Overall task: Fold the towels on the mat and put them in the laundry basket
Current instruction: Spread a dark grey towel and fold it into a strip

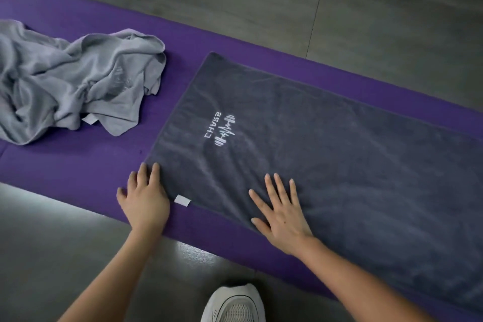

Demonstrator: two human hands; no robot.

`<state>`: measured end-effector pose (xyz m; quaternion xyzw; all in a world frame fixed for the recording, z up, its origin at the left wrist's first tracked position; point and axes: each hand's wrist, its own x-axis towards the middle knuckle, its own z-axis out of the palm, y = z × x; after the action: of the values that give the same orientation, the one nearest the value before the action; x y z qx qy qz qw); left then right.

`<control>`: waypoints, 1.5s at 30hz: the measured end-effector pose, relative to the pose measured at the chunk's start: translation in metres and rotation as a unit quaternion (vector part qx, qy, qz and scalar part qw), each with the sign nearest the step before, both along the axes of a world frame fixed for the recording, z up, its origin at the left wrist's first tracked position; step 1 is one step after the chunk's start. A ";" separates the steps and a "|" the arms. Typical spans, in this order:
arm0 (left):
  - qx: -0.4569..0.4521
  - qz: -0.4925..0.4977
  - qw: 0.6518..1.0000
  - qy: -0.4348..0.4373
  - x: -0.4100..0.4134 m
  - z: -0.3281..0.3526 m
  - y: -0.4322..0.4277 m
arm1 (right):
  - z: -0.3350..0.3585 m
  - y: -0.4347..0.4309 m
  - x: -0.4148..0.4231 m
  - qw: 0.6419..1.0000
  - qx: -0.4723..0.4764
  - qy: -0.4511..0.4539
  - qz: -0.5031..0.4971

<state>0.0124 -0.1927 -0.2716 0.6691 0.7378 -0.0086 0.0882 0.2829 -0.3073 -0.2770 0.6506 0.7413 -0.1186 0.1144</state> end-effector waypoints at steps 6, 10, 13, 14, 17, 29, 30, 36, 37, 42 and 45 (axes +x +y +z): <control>0.021 0.175 0.968 -0.178 0.003 0.017 0.024 | 0.007 0.010 -0.002 0.998 0.042 0.037 -0.016; 0.009 0.222 0.946 -0.234 -0.016 0.025 0.041 | 0.004 0.018 -0.015 0.996 0.060 0.050 0.035; -0.007 0.209 0.957 -0.202 -0.027 0.028 0.043 | -0.005 0.020 -0.022 0.995 0.055 0.055 0.069; -0.019 0.199 0.963 -0.180 -0.028 0.028 0.043 | -0.008 0.020 -0.024 0.994 0.055 0.053 0.074; 0.000 0.144 0.985 -0.094 -0.018 0.029 0.047 | -0.008 0.020 -0.025 0.995 0.053 0.050 0.075; 0.010 -0.341 0.933 -0.117 0.139 0.001 0.161 | 0.018 0.129 0.087 0.961 0.107 0.015 -0.253; 0.010 -0.332 0.938 -0.103 0.147 -0.001 0.177 | 0.018 0.137 0.101 0.957 0.084 -0.001 -0.276; -0.019 -0.304 0.952 -0.014 0.163 -0.013 0.257 | 0.010 0.176 0.148 0.949 0.010 -0.049 -0.311; -0.016 -0.305 0.952 0.000 0.162 -0.017 0.263 | 0.006 0.177 0.151 0.950 0.002 -0.050 -0.309; 0.011 -0.306 0.952 -0.009 0.159 -0.024 0.268 | -0.001 0.178 0.154 0.952 -0.022 -0.058 -0.299; 0.007 -0.288 0.950 -0.116 0.151 -0.011 0.262 | 0.007 0.180 0.149 0.949 -0.023 -0.073 -0.306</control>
<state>0.1634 0.0688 -0.2824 0.8503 0.4982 0.0489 0.1625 0.4319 -0.1273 -0.2695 0.8502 0.4934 -0.1167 0.1415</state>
